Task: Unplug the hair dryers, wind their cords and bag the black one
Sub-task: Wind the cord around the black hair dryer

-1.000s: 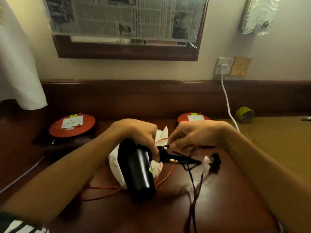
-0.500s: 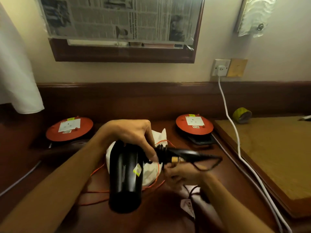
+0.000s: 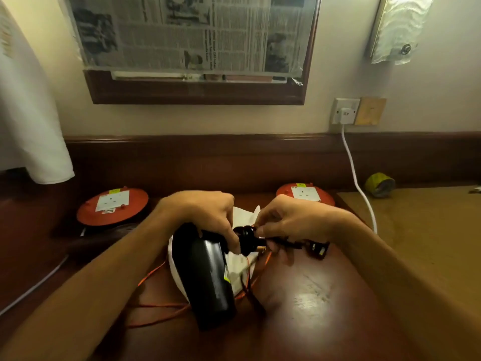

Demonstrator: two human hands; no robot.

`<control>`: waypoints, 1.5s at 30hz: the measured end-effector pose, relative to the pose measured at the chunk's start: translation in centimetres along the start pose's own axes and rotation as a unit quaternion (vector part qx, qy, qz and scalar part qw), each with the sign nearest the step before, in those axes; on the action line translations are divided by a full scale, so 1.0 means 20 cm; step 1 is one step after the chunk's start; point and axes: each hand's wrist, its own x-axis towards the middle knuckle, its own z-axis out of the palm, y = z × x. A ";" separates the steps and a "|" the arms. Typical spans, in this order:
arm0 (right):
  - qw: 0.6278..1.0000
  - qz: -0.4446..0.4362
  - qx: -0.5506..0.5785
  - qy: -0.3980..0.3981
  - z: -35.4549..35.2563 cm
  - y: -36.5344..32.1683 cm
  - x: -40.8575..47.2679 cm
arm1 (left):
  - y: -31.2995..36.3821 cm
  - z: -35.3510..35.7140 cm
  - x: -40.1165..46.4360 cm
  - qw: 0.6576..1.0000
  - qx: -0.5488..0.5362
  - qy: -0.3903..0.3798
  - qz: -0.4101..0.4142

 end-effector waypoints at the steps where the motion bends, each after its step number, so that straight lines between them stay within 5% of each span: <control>1: 0.999 -0.004 0.032 0.029 0.02 0.00 -0.02 | -0.01 -0.02 0.00 1.000 -0.012 0.008 0.005; 4: 0.989 -0.006 0.089 0.121 0.10 0.01 -0.03 | -0.04 -0.06 -0.01 0.999 -0.032 0.019 0.013; 9: 0.972 -0.009 -0.014 0.236 0.27 0.06 -0.04 | -0.08 -0.06 0.00 0.998 -0.026 0.048 0.002; 11: 0.959 -0.040 0.066 0.273 0.39 0.08 -0.03 | -0.11 -0.06 0.01 0.997 -0.031 0.068 0.002; 13: 0.922 -0.081 0.162 0.342 0.51 0.10 -0.01 | -0.12 -0.07 0.01 0.997 -0.051 0.065 -0.002; 16: 0.868 -0.125 0.154 0.455 0.50 0.13 0.04 | -0.13 -0.05 0.01 0.997 -0.055 0.047 -0.004; 21: 0.832 -0.118 0.194 0.507 0.33 0.12 0.09 | -0.14 0.01 0.00 0.997 -0.070 0.037 0.007; 34: 0.782 -0.030 0.383 0.492 0.19 0.17 0.09 | -0.13 0.11 0.00 0.992 -0.044 0.109 0.042; 39: 0.882 -0.087 0.354 0.300 0.36 0.09 0.03 | -0.13 0.11 0.03 0.993 -0.028 0.116 0.026; 45: 0.879 -0.165 0.422 0.146 0.55 0.21 -0.04 | -0.12 0.03 -0.06 0.986 -0.090 0.113 0.081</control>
